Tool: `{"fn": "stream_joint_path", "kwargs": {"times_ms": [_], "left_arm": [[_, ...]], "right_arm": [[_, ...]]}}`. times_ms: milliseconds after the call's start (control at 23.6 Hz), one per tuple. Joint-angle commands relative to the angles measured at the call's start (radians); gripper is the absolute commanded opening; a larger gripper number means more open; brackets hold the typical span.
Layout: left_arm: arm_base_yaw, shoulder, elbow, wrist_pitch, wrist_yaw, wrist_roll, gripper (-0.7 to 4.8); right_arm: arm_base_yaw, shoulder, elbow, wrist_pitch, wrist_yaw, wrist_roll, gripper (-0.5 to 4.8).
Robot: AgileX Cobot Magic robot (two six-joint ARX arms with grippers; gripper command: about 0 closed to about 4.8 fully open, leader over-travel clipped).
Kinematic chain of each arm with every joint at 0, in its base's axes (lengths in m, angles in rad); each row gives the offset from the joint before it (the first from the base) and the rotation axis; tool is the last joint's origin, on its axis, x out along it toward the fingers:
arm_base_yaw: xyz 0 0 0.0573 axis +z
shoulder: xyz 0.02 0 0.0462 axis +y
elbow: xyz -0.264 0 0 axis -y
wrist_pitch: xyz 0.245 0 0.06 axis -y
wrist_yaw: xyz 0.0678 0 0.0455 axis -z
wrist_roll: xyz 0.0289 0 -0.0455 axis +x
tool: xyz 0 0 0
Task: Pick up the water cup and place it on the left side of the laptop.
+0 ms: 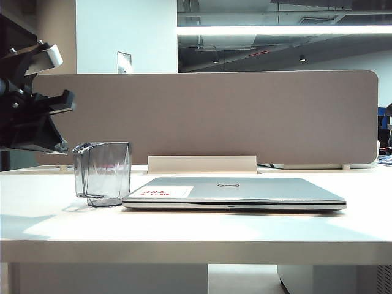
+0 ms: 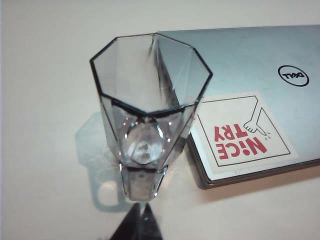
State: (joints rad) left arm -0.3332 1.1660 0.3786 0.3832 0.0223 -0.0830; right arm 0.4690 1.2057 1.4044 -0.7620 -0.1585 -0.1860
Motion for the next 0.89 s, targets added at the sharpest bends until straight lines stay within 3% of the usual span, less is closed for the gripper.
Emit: {"fn": "stream_joint_path", "kwargs": {"times_ms": [42, 127, 382, 466, 551, 721, 891], "left_arm": [[-0.001, 0.021, 0.005, 0.026, 0.004, 0.0, 0.66], [-0.001, 0.029, 0.004, 0.031, 0.005, -0.004, 0.94], [-0.06, 0.067, 0.005, 0.107, -0.04, -0.007, 0.95], [-0.141, 0.107, 0.005, 0.146, -0.177, -0.003, 1.6], [-0.175, 0.13, 0.005, 0.15, -0.261, -0.005, 1.85], [-0.233, 0.176, 0.006, 0.159, -0.446, -0.153, 1.88], [-0.235, 0.236, 0.007, 0.245, -0.444, -0.222, 2.19]], "right_arm": [[0.0, -0.093, -0.092, 0.01, 0.008, -0.005, -0.08], [0.0, -0.134, -0.137, 0.012, 0.011, -0.005, -0.08], [0.0, -0.256, -0.312, 0.038, 0.011, 0.011, -0.08], [0.0, -0.314, -0.394, 0.066, 0.012, 0.033, -0.08], [0.0, -0.342, -0.423, 0.076, 0.015, 0.041, -0.08], [0.0, -0.42, -0.48, 0.102, 0.029, 0.058, -0.08], [0.0, -0.443, -0.486, 0.117, 0.029, 0.059, -0.08]]}}
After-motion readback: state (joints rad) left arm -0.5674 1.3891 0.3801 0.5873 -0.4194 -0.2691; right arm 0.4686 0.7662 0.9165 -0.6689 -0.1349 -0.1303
